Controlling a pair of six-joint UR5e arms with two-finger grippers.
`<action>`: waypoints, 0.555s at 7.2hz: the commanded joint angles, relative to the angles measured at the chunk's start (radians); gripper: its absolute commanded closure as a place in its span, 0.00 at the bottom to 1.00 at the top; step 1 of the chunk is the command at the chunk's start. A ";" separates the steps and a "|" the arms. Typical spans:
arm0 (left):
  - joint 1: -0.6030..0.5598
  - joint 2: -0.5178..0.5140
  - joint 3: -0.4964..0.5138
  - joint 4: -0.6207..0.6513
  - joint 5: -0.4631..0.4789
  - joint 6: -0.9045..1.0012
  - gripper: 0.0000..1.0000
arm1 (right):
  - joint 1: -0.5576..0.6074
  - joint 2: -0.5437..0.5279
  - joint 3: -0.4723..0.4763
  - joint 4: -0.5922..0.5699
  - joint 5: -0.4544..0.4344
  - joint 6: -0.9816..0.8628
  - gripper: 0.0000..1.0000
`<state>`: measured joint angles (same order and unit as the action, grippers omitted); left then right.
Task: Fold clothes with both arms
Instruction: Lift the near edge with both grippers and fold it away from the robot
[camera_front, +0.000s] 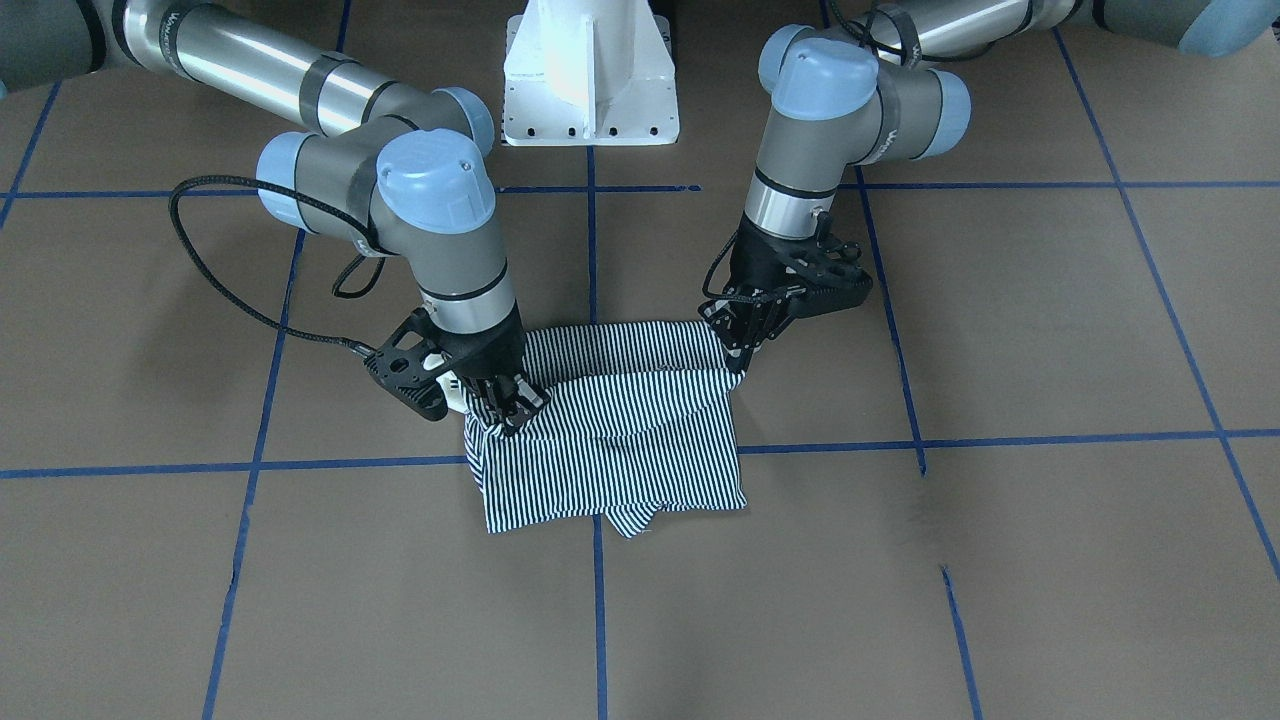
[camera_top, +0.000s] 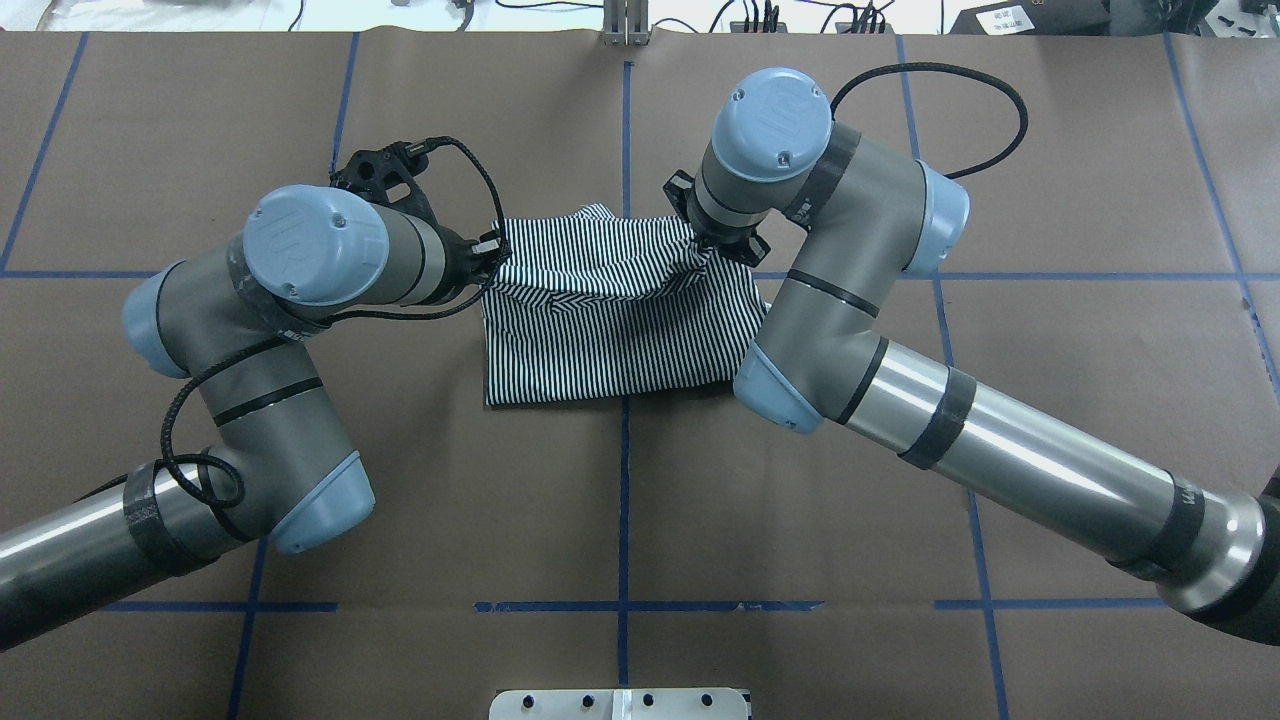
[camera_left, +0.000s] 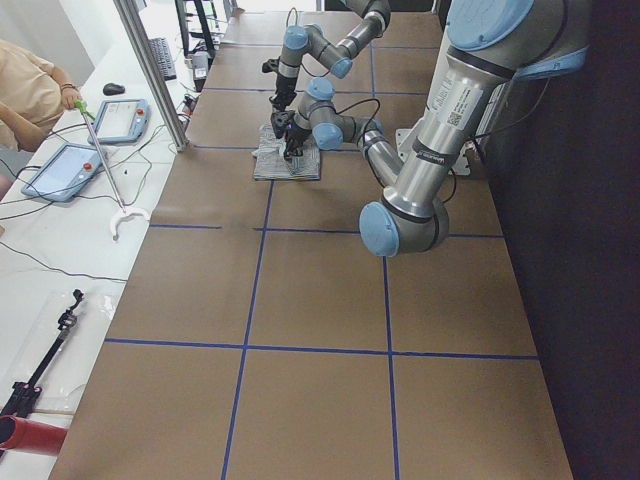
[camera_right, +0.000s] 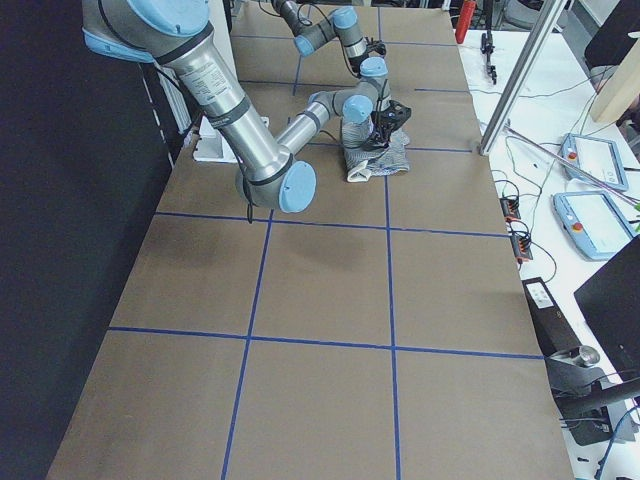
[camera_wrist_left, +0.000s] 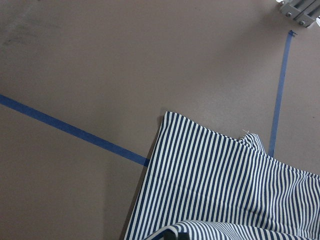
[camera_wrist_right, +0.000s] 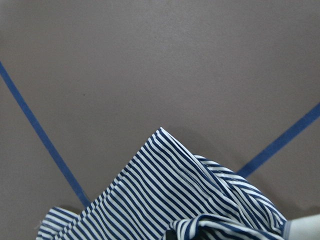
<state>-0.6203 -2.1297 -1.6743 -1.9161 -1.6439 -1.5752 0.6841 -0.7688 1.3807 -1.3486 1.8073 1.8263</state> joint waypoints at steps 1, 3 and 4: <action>-0.059 -0.092 0.232 -0.136 0.001 0.082 0.94 | 0.035 0.107 -0.291 0.188 0.015 -0.021 0.56; -0.148 -0.154 0.375 -0.254 -0.008 0.161 0.60 | 0.145 0.161 -0.408 0.273 0.106 -0.154 0.00; -0.150 -0.153 0.373 -0.257 -0.010 0.158 0.59 | 0.164 0.160 -0.407 0.272 0.145 -0.159 0.00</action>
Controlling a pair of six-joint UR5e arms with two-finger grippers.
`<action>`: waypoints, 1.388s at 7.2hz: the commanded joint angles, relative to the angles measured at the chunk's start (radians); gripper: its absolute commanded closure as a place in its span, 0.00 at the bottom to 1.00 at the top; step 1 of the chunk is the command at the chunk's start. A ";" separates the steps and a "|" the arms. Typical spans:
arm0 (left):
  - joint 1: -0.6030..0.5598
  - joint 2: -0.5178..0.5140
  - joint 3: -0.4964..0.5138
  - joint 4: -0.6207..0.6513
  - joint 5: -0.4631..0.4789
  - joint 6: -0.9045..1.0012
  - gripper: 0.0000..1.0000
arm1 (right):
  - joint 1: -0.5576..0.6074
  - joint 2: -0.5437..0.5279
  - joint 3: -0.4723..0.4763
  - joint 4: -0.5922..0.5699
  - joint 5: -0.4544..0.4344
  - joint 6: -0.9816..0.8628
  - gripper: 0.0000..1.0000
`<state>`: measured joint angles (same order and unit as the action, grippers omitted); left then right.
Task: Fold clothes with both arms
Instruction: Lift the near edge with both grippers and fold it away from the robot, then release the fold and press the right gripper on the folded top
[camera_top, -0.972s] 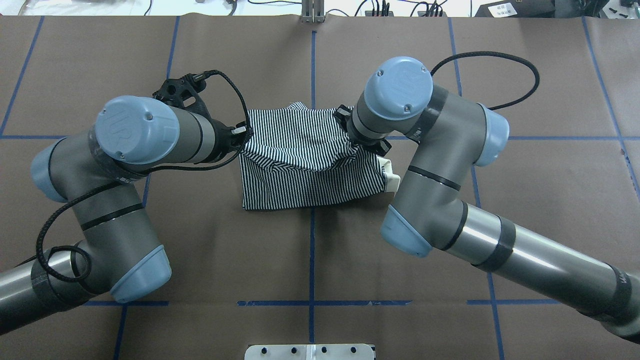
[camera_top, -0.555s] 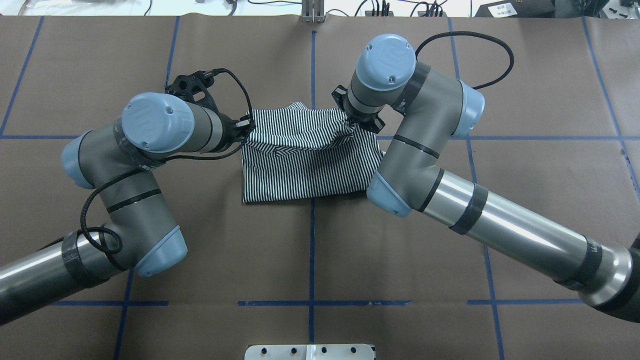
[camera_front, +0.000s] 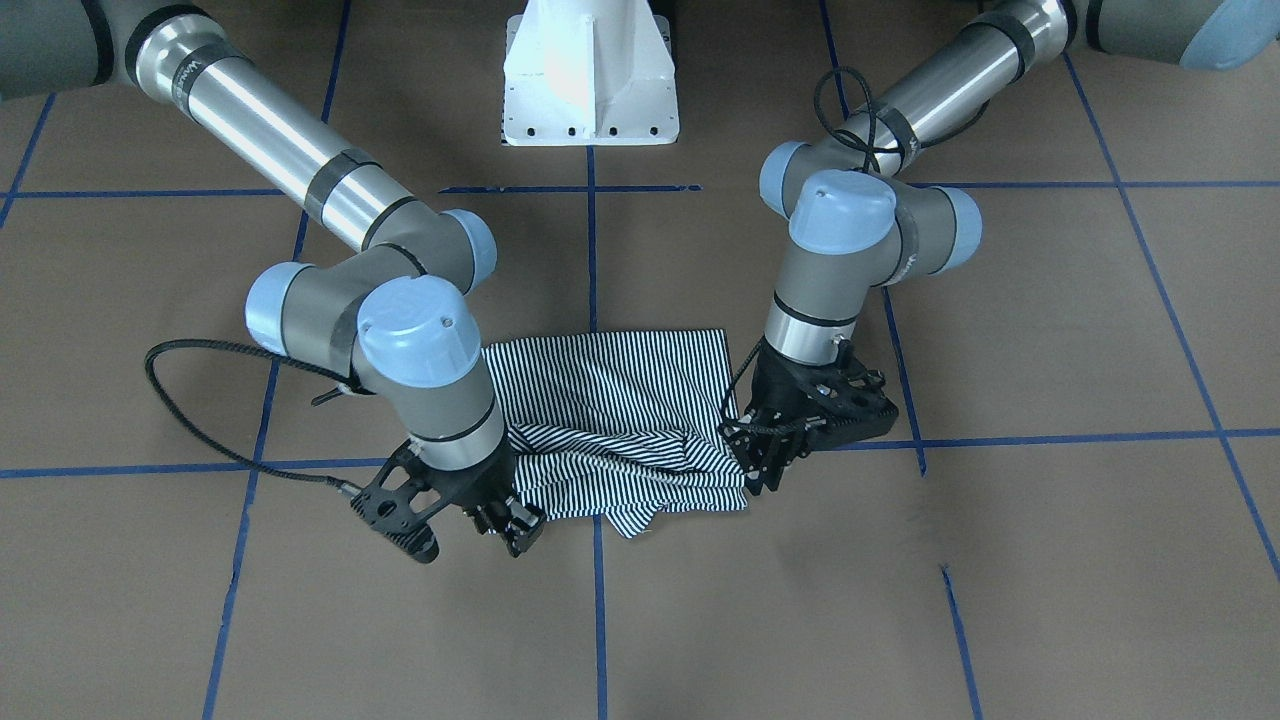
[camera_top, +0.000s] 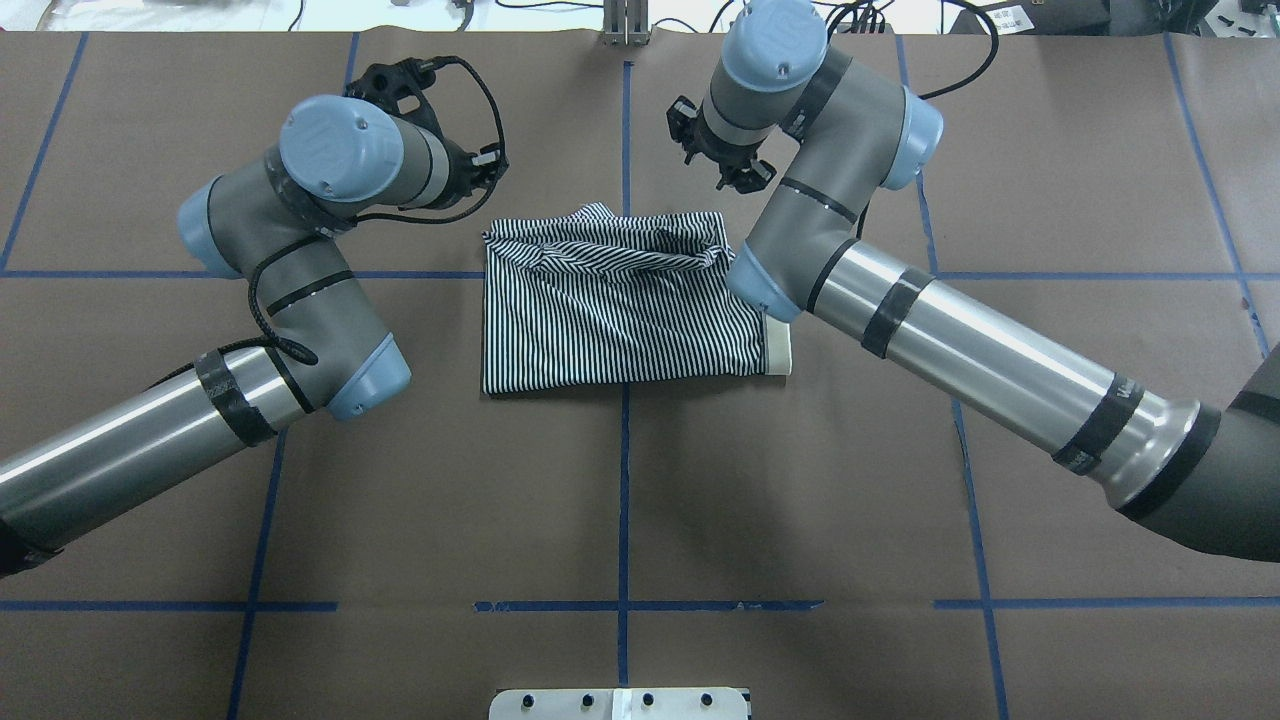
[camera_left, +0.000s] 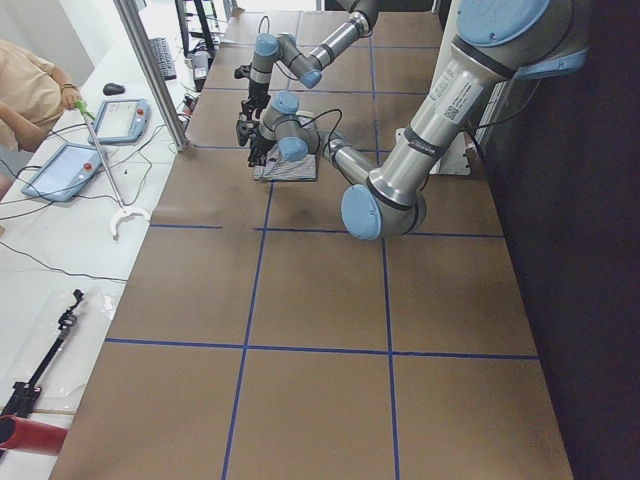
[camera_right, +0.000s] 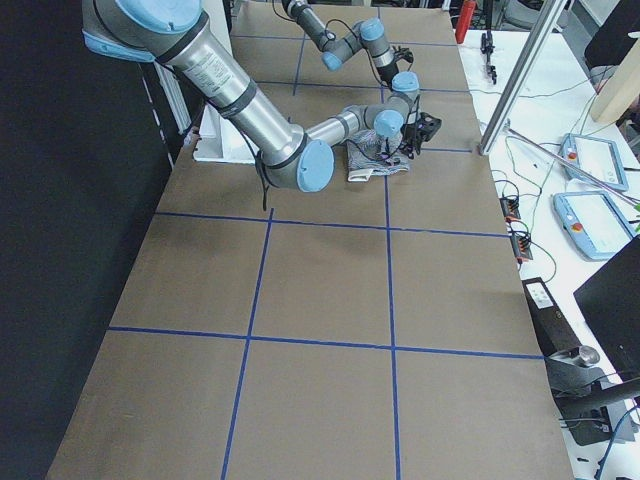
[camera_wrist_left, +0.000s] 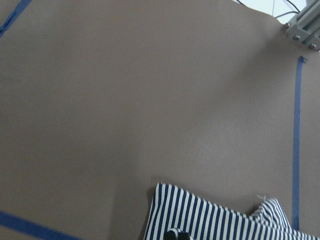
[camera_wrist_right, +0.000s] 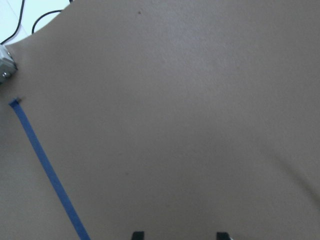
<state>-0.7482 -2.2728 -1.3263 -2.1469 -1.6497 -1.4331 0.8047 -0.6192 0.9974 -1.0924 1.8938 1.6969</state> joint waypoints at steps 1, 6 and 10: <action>-0.022 -0.002 0.006 -0.027 -0.021 0.016 0.58 | 0.056 0.012 -0.019 0.017 0.067 -0.026 0.00; 0.067 0.033 -0.172 0.065 -0.149 0.113 1.00 | -0.080 -0.154 0.301 -0.006 0.045 -0.006 1.00; 0.010 0.125 -0.278 0.099 -0.191 0.220 1.00 | -0.193 -0.140 0.325 -0.018 -0.045 -0.009 1.00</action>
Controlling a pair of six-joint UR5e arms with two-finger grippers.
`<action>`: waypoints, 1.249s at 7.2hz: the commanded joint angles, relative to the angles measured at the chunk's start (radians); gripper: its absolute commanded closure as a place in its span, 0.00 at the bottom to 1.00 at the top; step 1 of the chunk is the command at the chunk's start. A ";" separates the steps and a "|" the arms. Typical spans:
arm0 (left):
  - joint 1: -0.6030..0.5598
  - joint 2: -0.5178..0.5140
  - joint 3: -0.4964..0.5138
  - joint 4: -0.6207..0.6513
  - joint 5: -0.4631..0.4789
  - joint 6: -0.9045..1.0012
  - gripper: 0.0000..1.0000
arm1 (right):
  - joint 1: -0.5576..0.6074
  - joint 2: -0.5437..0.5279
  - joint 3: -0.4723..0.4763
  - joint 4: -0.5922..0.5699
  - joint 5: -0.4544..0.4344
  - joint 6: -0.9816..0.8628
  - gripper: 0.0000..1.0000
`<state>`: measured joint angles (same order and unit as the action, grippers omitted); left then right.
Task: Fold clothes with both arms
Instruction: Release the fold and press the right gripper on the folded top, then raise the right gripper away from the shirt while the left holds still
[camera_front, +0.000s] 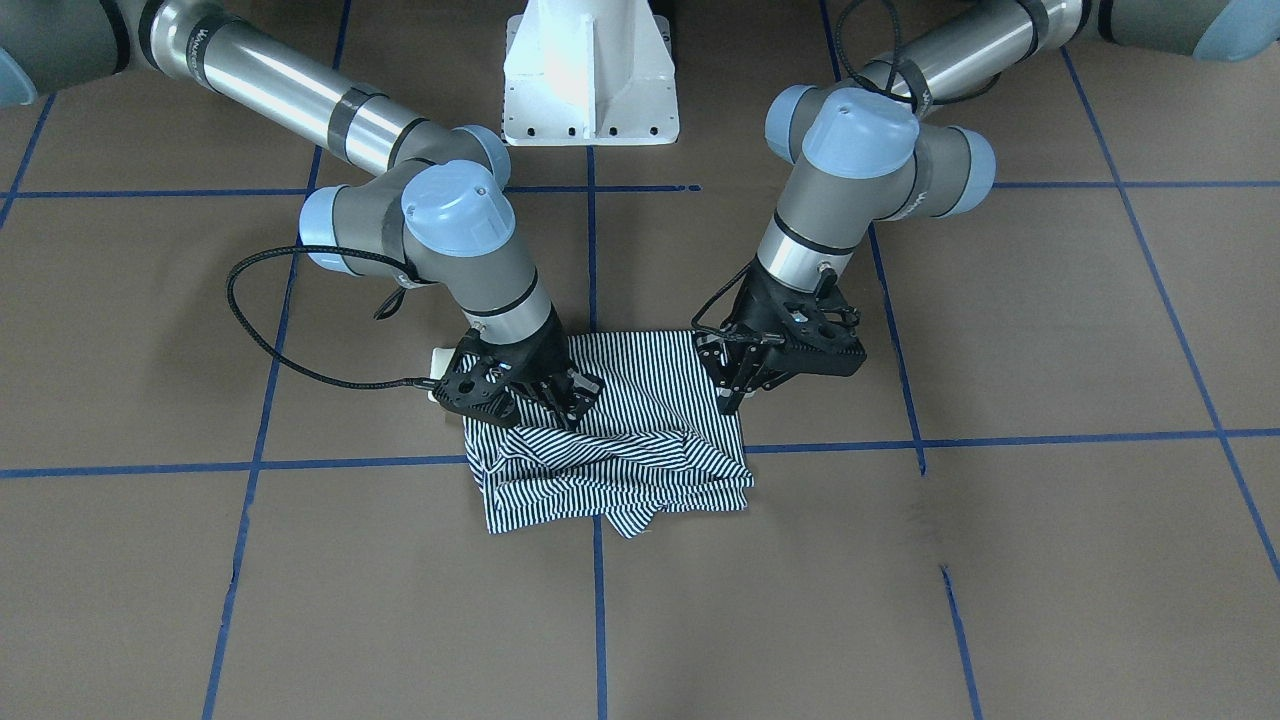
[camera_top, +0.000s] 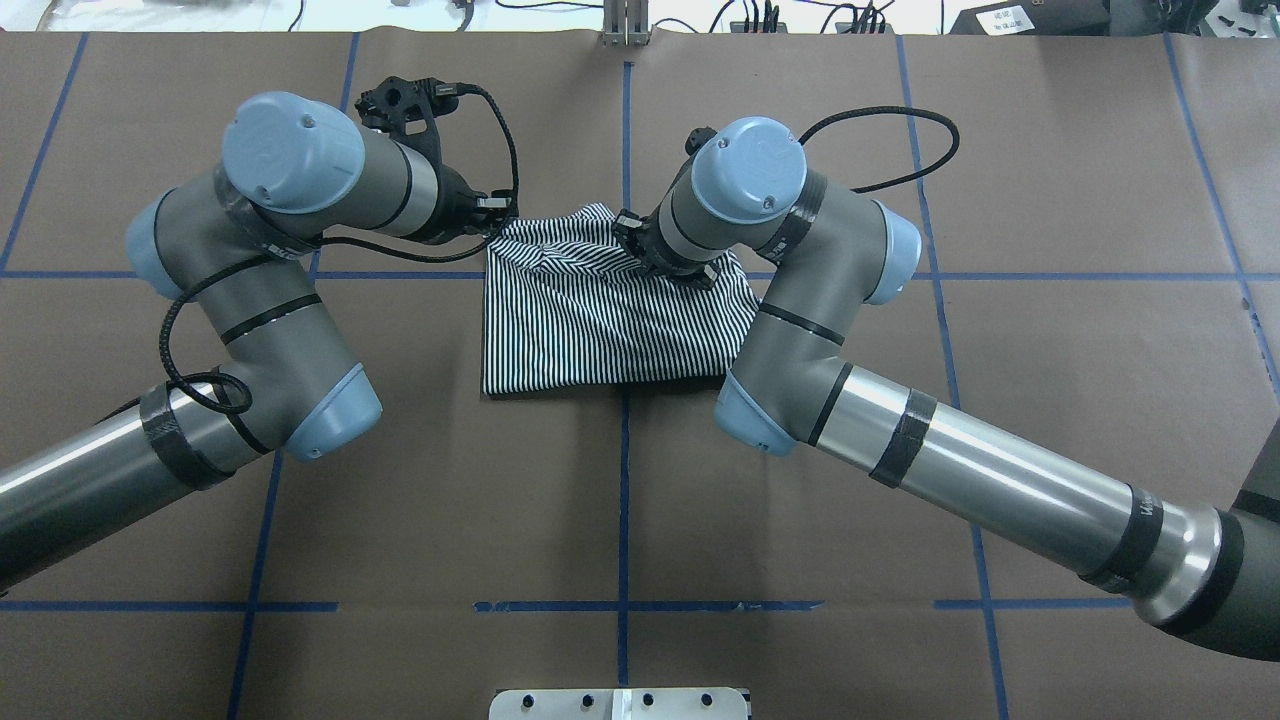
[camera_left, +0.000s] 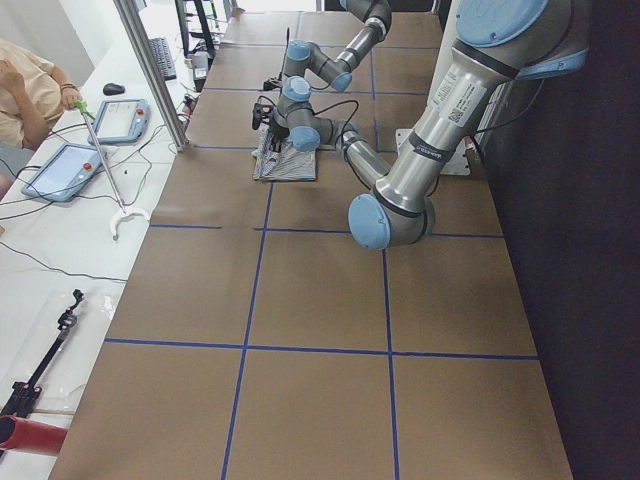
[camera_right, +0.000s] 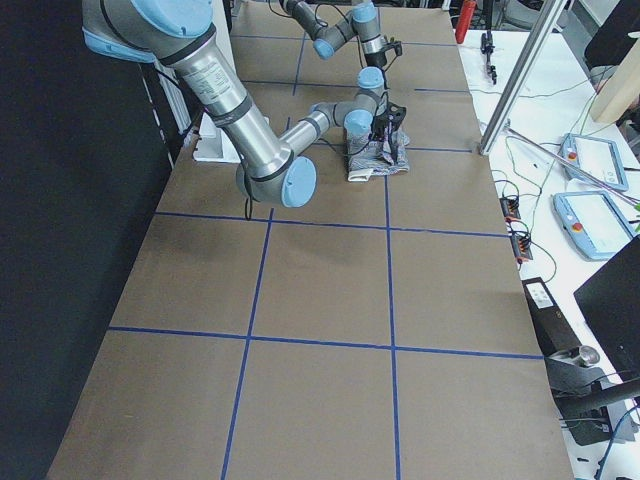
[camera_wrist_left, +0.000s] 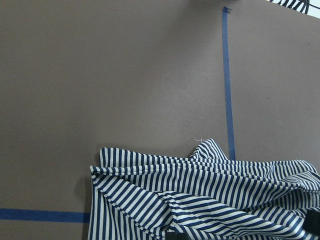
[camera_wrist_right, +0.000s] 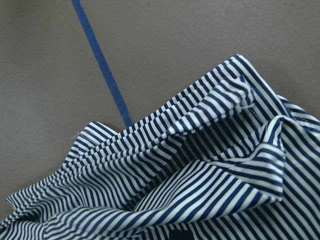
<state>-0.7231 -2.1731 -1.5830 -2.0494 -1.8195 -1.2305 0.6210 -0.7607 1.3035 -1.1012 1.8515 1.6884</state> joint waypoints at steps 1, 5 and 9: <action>-0.019 0.027 -0.022 0.001 -0.021 0.017 1.00 | -0.016 0.000 0.043 -0.064 -0.005 -0.003 1.00; -0.032 0.041 -0.029 0.001 -0.024 0.017 1.00 | -0.029 0.026 -0.039 -0.069 -0.049 -0.041 1.00; -0.036 0.087 -0.078 0.001 -0.023 0.017 1.00 | 0.092 0.176 -0.373 0.024 -0.071 -0.163 1.00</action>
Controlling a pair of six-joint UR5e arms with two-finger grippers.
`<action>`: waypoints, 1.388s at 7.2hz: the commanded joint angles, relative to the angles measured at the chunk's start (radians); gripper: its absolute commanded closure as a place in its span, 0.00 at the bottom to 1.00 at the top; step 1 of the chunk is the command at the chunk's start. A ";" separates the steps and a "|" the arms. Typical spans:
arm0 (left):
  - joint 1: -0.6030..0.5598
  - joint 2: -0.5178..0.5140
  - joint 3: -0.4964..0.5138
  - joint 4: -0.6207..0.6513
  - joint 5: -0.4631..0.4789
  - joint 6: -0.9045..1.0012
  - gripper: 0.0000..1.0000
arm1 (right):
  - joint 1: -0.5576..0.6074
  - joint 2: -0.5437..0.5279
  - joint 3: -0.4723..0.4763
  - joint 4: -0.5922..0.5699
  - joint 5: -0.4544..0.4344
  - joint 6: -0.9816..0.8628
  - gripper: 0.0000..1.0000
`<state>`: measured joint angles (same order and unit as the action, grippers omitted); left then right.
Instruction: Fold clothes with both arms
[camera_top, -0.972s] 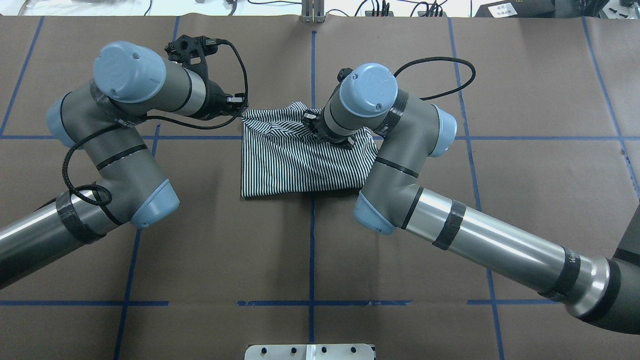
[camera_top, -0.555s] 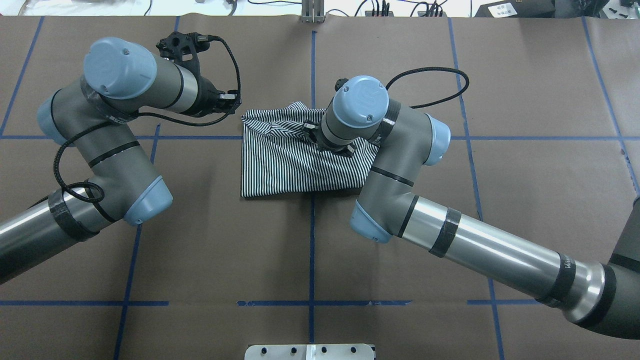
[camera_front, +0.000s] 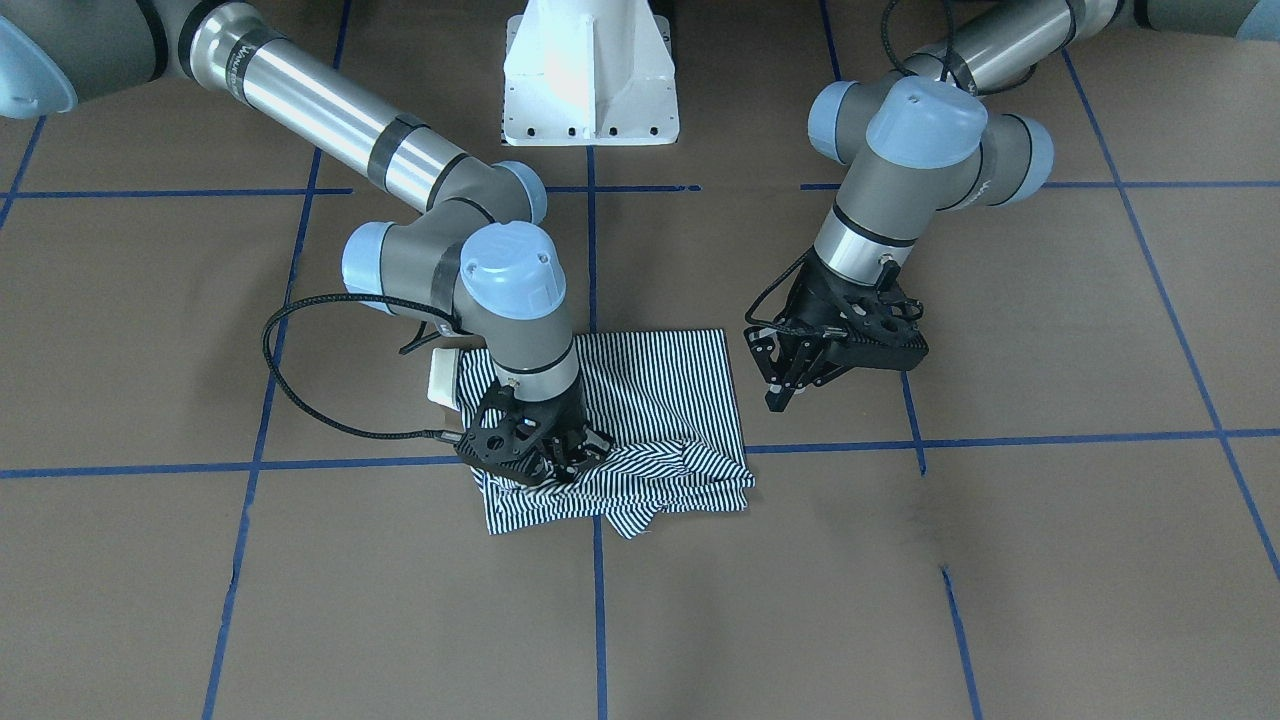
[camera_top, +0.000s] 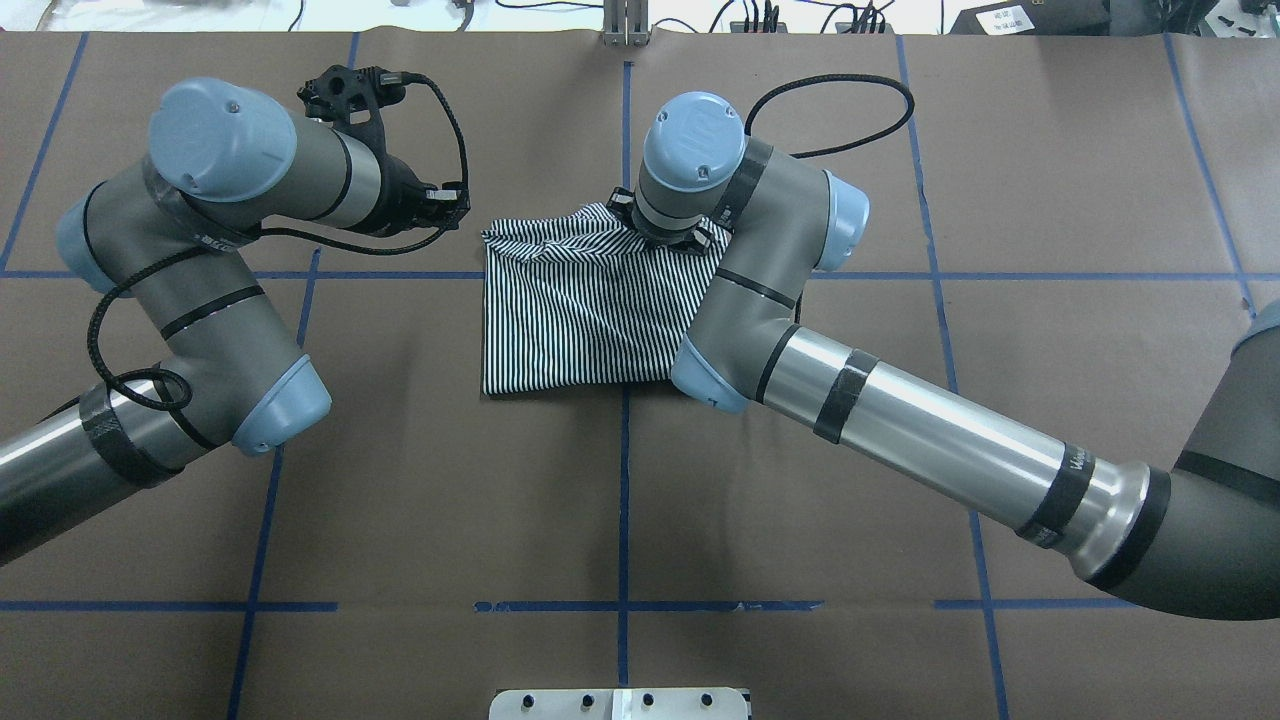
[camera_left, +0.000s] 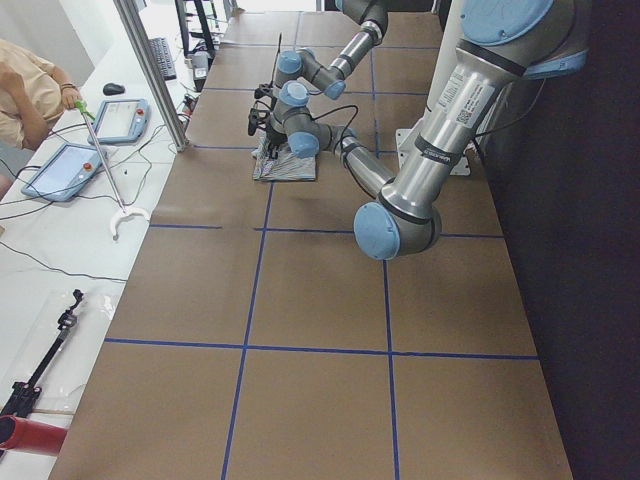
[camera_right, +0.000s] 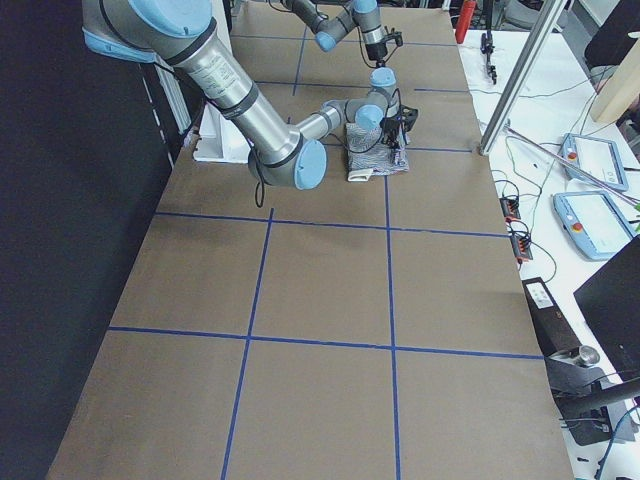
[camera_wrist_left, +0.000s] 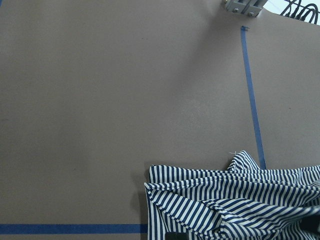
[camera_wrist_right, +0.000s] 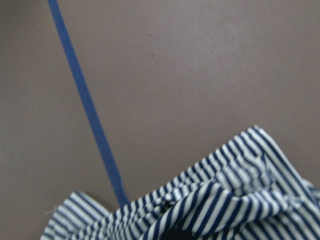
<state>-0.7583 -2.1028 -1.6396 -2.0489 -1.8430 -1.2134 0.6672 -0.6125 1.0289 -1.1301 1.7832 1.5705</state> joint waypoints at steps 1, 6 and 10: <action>0.000 0.023 -0.026 0.001 0.001 0.000 1.00 | 0.078 0.150 -0.286 0.123 -0.004 -0.047 1.00; 0.072 -0.230 0.168 0.205 0.008 -0.031 1.00 | 0.337 -0.037 -0.068 0.119 0.293 -0.234 1.00; 0.105 -0.315 0.349 0.181 0.011 -0.005 1.00 | 0.348 -0.072 -0.026 0.121 0.338 -0.237 1.00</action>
<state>-0.6551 -2.3903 -1.3403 -1.8600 -1.8306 -1.2244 1.0149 -0.6744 0.9916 -1.0105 2.1174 1.3325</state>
